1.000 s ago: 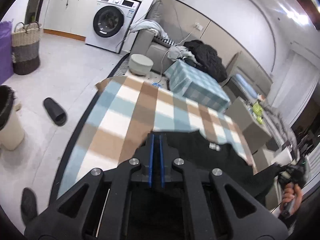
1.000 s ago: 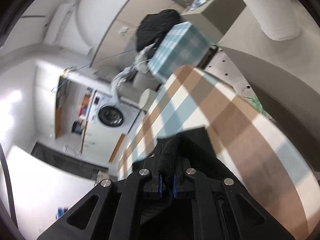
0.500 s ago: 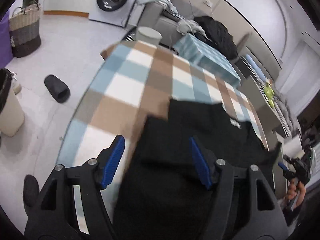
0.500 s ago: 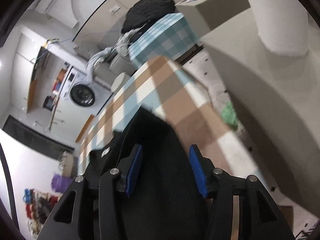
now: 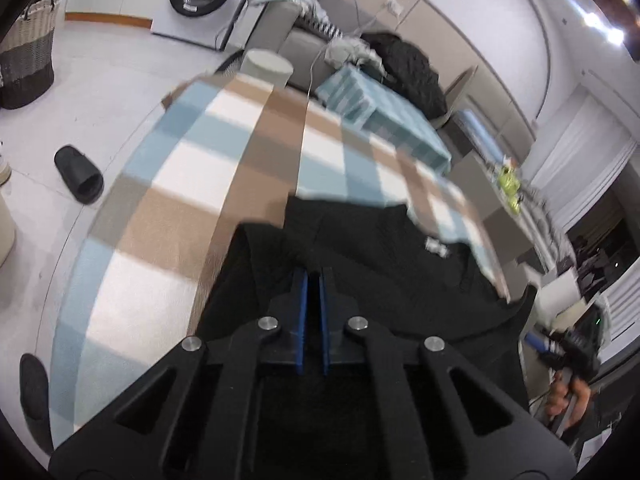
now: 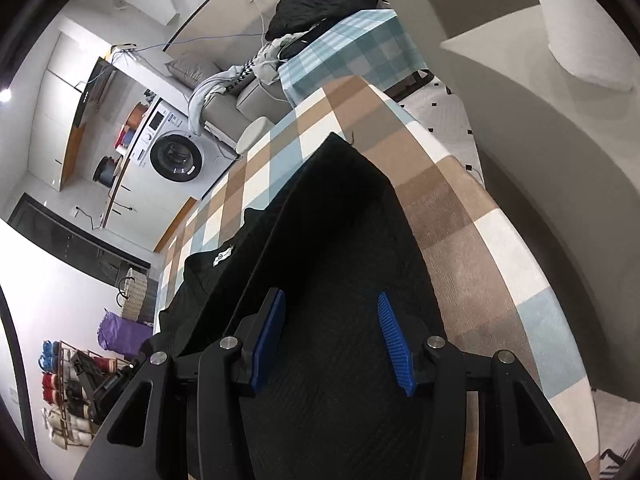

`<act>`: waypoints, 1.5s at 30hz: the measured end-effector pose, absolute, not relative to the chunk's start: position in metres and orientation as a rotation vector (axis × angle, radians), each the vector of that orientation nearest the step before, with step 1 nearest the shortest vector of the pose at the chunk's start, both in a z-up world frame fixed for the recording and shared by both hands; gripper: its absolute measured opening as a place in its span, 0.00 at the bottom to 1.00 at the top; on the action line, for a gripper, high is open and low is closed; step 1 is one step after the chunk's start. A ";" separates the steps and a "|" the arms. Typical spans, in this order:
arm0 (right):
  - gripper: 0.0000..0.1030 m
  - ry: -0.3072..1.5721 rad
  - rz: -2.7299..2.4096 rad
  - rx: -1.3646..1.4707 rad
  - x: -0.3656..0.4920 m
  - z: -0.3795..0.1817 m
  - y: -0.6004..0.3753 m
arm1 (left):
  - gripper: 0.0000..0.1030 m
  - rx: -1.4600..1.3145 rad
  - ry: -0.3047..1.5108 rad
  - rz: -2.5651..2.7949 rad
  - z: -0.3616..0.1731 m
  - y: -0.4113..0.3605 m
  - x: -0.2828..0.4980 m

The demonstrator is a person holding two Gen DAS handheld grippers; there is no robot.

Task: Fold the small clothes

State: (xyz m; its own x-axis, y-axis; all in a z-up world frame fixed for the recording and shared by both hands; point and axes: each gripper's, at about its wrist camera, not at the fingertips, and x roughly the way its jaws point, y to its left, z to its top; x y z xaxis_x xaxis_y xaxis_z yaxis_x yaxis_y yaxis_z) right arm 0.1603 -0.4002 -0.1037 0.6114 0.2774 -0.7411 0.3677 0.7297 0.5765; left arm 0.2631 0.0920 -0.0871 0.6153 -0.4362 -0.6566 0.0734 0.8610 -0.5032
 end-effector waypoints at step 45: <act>0.48 1.037 -0.091 0.582 0.228 -0.106 -0.402 | 0.69 -0.202 0.962 -0.185 -0.104 0.067 0.347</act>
